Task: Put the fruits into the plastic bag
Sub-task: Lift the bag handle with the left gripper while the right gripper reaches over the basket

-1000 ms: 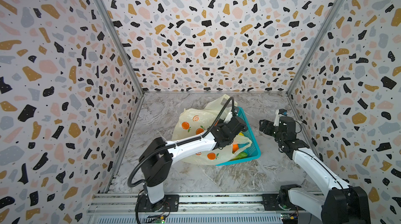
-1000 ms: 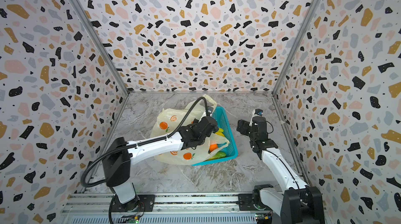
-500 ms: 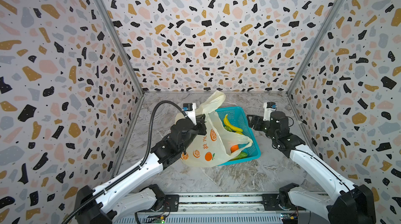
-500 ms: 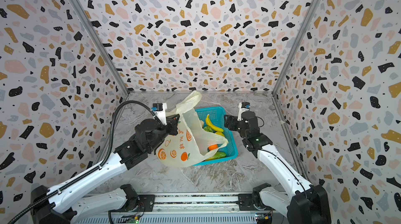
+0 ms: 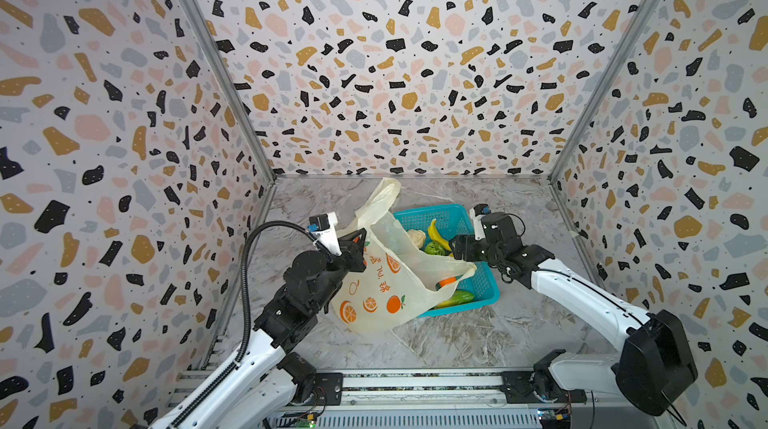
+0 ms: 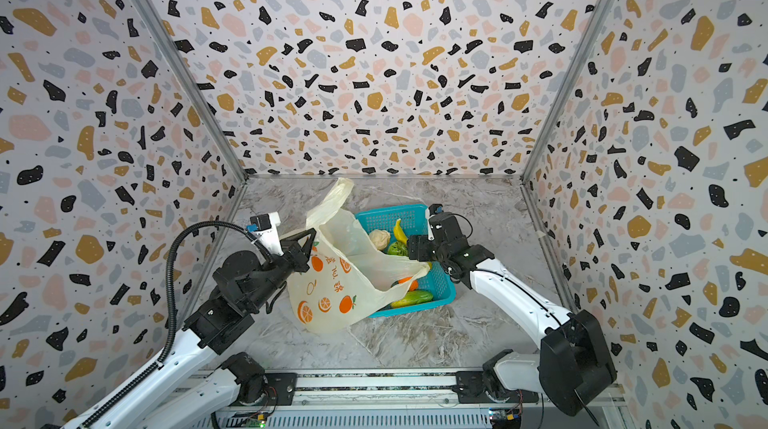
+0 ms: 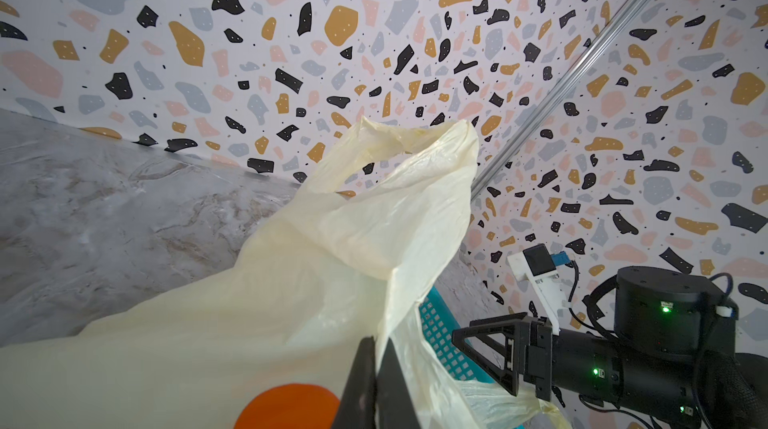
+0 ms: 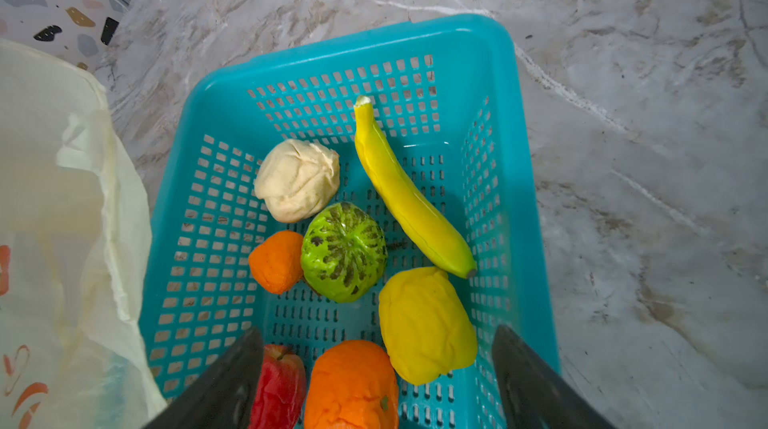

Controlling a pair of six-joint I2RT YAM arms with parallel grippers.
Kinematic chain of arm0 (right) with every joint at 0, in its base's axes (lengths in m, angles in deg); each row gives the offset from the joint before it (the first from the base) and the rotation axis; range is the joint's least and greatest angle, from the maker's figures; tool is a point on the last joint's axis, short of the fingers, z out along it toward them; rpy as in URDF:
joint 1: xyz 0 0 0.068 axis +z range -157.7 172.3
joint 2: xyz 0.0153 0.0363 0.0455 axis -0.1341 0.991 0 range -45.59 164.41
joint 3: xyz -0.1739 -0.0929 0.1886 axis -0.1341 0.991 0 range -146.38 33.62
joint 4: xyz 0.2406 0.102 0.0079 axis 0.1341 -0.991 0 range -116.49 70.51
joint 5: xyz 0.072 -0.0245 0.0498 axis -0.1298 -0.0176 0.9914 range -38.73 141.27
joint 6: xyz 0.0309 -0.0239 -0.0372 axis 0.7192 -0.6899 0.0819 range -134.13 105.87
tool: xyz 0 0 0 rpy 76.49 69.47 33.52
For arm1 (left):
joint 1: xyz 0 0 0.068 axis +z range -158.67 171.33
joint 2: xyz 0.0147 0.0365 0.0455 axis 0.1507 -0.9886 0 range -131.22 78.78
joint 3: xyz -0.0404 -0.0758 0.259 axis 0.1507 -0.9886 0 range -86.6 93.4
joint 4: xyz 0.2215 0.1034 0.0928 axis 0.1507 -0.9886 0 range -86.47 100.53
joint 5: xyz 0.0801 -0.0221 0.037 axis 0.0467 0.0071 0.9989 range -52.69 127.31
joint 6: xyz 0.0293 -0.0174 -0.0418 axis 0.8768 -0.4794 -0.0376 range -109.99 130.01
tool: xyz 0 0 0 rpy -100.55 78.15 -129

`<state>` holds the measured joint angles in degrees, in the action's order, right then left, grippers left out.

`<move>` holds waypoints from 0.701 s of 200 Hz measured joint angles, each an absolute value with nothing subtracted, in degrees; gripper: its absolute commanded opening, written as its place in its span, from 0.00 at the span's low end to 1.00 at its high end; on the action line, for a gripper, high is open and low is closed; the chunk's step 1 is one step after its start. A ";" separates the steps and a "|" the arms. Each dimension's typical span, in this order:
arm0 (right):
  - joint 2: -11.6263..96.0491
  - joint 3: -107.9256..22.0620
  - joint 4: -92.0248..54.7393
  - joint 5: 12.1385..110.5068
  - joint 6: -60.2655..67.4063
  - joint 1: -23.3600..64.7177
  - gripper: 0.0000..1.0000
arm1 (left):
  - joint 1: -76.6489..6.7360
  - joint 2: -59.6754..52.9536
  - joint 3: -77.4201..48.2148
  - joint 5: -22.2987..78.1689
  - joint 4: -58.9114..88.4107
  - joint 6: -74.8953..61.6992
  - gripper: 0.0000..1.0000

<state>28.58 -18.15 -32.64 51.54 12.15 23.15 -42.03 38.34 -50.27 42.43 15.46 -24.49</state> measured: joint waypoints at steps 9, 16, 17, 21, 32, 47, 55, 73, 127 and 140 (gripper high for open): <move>28.89 -18.13 -33.06 51.72 12.20 23.30 0.86 | -41.77 38.58 -50.31 42.28 15.07 -24.03 0.00; 29.22 -18.13 -33.32 51.74 12.22 23.50 0.86 | -41.70 38.71 -50.35 42.24 14.87 -23.62 0.00; 29.24 -18.13 -33.32 51.76 12.22 23.52 0.86 | -41.70 38.73 -50.38 42.24 14.85 -23.60 0.00; 29.39 -18.13 -33.45 51.74 12.22 23.61 0.86 | -41.70 38.79 -50.42 42.24 14.74 -23.44 0.00; 29.85 -18.10 -33.91 51.76 12.37 23.98 0.86 | -41.70 39.19 -50.68 42.19 14.65 -22.48 0.00; 29.98 -17.73 -34.15 51.76 12.48 24.24 0.86 | -41.66 39.76 -50.94 42.19 14.43 -20.84 0.00; 29.92 -17.45 -34.13 51.78 12.59 24.33 0.86 | -41.62 39.95 -50.99 42.10 14.21 -19.79 0.00; 29.89 -17.16 -34.26 52.16 12.63 24.55 0.86 | -41.38 40.17 -50.99 41.80 13.38 -17.61 0.00; 30.77 -16.77 -35.07 53.47 12.68 27.74 0.79 | -41.16 41.31 -51.03 40.60 11.90 -12.58 0.00; 31.38 -16.01 -35.09 53.47 12.83 29.20 0.79 | -41.14 42.12 -51.29 40.55 12.25 -11.73 0.00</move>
